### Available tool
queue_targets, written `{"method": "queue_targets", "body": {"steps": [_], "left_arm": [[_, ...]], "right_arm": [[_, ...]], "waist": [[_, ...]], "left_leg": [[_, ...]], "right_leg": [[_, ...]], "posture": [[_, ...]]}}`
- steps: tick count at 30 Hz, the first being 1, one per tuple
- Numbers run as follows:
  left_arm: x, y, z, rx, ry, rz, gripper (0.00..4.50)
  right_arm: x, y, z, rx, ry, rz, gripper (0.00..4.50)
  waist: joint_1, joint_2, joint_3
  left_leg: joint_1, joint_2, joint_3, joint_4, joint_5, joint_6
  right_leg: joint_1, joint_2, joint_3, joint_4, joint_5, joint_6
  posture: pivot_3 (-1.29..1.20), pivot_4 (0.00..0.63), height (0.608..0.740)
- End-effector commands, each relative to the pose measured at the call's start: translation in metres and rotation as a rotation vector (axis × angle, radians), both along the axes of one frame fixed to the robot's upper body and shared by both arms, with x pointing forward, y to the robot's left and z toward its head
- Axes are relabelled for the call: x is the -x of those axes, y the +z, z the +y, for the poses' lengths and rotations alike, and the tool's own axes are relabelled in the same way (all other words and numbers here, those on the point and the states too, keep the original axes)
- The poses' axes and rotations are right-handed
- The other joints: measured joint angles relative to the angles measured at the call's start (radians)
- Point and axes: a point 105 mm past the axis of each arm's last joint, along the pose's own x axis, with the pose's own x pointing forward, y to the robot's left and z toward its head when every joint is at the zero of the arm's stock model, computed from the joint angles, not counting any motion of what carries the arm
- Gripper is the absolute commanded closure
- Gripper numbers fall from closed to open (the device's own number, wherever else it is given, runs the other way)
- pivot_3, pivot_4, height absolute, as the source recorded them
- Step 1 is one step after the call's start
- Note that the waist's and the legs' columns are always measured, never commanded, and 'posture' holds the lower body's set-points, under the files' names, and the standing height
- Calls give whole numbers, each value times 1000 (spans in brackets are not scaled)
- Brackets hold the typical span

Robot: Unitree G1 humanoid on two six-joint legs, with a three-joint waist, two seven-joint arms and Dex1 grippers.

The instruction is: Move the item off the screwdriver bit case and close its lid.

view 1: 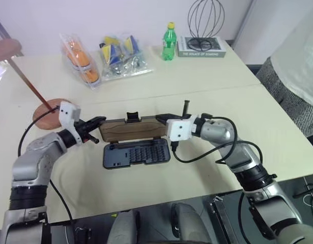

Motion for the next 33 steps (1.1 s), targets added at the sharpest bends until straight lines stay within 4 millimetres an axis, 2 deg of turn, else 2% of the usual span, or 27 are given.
{"method": "queue_targets", "body": {"steps": [1,15,28,33], "left_arm": [[3,5,-6,-10,-41,-42,4500],[7,0,-19,-6,-105,-37,4500],[4,-1,-20,-5,-107,-38,4500],[2,-1,-19,-9,-106,-43,4500]], "right_arm": [[3,13,7,-18,38,-44,4455],[3,9,7,-12,35,-28,4455],[-4,10,-2,0,-4,-10,4455],[-7,17,-4,-28,-25,12,4455]], "waist": [[0,0,0],[3,0,0],[3,0,0],[7,0,0]], "left_leg": [[0,0,0,0,0,0],[0,0,0,0,0,0],[0,0,0,0,0,0],[0,0,0,0,0,0]], "right_leg": [[0,0,0,0,0,0],[0,0,0,0,0,0],[0,0,0,0,0,0],[0,0,0,0,0,0]], "posture": [[0,150,740],[0,150,740],[0,150,740],[0,150,740]]}}
